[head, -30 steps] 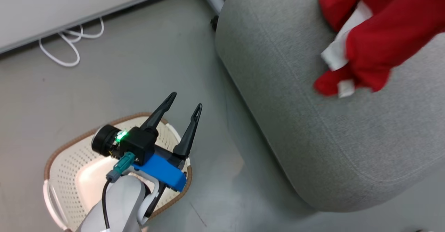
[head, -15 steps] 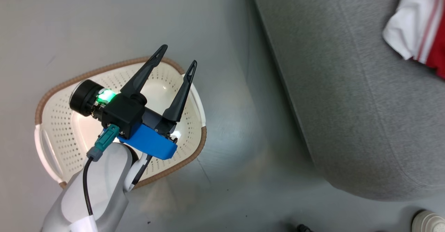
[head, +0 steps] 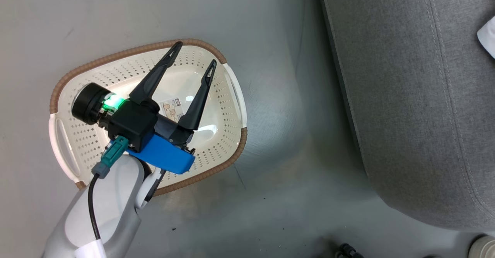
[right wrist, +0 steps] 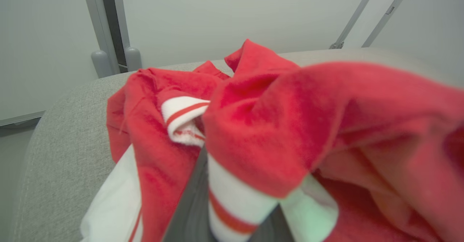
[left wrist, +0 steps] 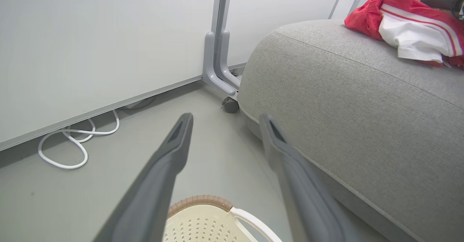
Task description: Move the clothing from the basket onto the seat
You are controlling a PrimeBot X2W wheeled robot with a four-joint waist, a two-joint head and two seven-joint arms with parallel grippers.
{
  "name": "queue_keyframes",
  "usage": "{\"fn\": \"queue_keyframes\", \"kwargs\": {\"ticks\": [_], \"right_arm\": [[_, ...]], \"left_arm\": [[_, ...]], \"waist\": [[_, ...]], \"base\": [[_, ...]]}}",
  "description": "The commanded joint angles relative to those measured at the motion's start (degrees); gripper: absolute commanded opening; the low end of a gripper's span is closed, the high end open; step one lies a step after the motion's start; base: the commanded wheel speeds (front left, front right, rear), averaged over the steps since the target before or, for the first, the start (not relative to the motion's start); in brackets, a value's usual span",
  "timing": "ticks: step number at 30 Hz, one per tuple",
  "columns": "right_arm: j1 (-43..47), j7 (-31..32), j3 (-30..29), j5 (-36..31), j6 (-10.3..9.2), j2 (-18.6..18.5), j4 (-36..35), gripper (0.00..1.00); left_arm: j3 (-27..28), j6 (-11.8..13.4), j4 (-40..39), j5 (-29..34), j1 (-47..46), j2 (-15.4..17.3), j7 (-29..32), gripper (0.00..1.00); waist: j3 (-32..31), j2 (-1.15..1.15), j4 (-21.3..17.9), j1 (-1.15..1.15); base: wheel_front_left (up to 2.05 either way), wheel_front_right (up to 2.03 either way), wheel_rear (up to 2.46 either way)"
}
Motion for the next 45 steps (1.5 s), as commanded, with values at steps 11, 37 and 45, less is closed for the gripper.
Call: {"fn": "queue_keyframes", "kwargs": {"ticks": [11, 37, 45], "right_arm": [[2.97, -1.16, 2.30, -1.69, 0.01, 0.30, 1.06, 1.00], [35.78, 5.27, 4.15, -3.99, 0.01, 8.94, -26.56, 1.00], [44.66, 7.83, 6.50, -4.09, 0.01, 15.38, -34.84, 1.00]], "left_arm": [[0.54, -0.15, 1.07, -0.77, 1.41, -2.11, -0.29, 1.00], [9.15, -0.15, 7.35, -5.38, 18.28, -10.86, -0.29, 1.00], [14.20, -0.16, 7.63, -4.72, 23.41, -11.05, -0.29, 1.00]], "waist": [[-4.93, 0.00, 0.71, -0.01], [-33.75, 0.00, 11.15, -0.01], [-37.83, 0.00, 14.25, -0.01]], "base": [[0.00, 0.00, 0.00], [0.00, 0.00, 0.00], [0.00, 0.00, 0.00]]}}
